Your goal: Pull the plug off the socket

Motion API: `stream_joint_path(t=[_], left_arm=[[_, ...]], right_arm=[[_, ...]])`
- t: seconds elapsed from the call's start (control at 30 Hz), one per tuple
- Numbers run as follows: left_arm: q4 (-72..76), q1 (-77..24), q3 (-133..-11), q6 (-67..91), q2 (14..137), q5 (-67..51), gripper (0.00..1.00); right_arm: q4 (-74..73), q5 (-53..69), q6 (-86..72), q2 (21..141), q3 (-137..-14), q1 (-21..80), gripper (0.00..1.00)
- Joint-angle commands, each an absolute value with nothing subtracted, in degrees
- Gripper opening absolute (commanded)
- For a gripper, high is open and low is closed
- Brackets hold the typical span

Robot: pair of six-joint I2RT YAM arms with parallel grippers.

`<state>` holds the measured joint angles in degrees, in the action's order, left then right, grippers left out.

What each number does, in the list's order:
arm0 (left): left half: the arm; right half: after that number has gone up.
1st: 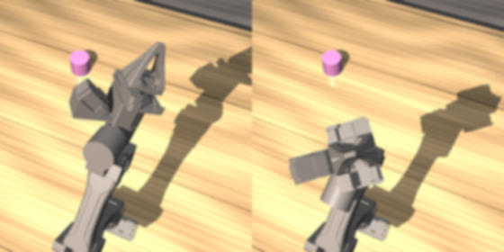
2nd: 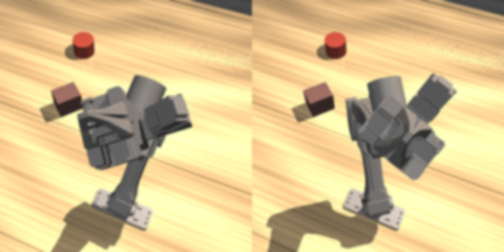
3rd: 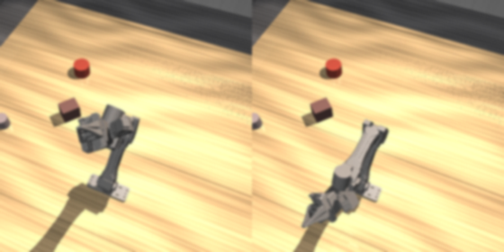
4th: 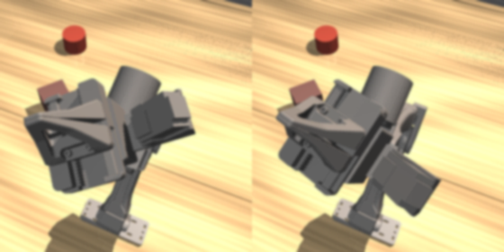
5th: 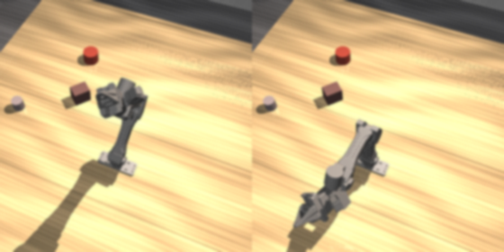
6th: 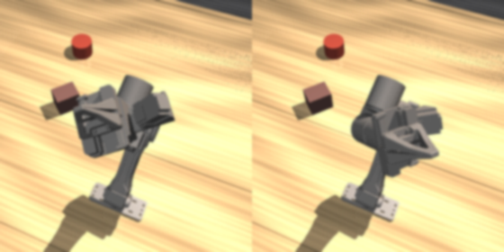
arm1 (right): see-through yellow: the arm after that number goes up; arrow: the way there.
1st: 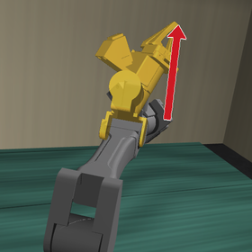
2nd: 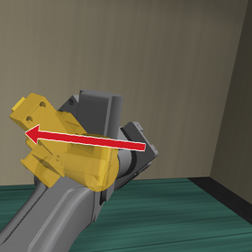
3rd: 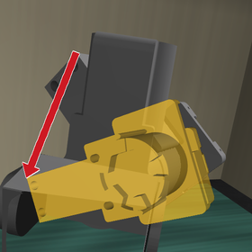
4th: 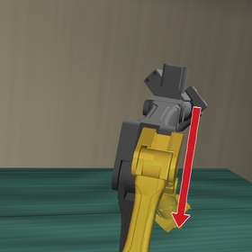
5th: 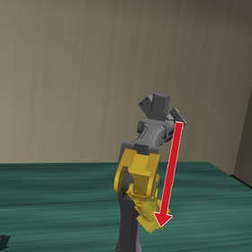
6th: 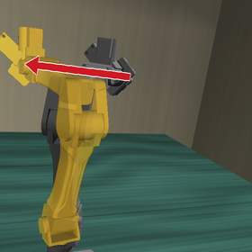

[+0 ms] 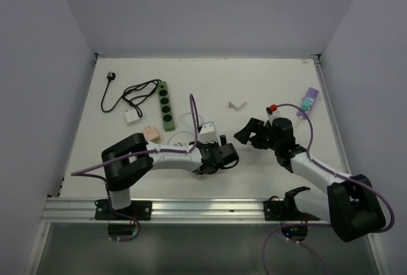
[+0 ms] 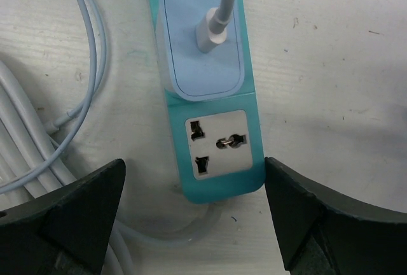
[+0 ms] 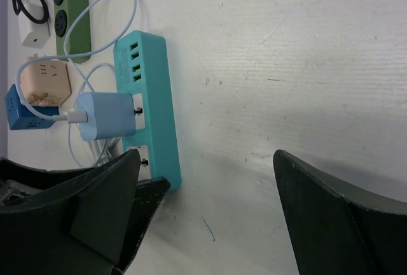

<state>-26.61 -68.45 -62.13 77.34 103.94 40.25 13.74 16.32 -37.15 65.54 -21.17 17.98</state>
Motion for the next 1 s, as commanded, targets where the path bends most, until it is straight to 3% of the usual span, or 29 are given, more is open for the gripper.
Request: stream_joint_path(t=[0.0,0.3,0.43,0.63,0.77,0.97], left_arm=[[-26.1,-68.6,-61.8,80.4,105.1,47.1,0.92],[-20.3,-69.6,-60.3,77.5,108.7,48.5,0.79],[-20.2,-69.6,-59.8,77.3,108.3,48.4,0.65],[-11.6,-69.6,-54.7,69.0,101.9,46.3,0.26],[-2.0,-69.6,-49.5,62.3,96.6,42.8,0.1],[12.0,-69.5,-41.8,54.9,91.0,36.9,0.04]], right_arm=[[13.2,14.0,-36.9,63.3,-20.8,18.0,0.89],[12.7,13.8,-37.3,62.9,-20.5,18.1,0.89],[12.3,14.2,-37.1,62.8,-20.9,18.1,0.89],[11.3,17.4,-36.6,62.2,-22.1,18.0,0.89],[12.0,22.1,-38.8,65.3,-23.8,18.0,0.89],[18.1,27.2,-44.4,71.4,-24.6,20.4,0.88]])
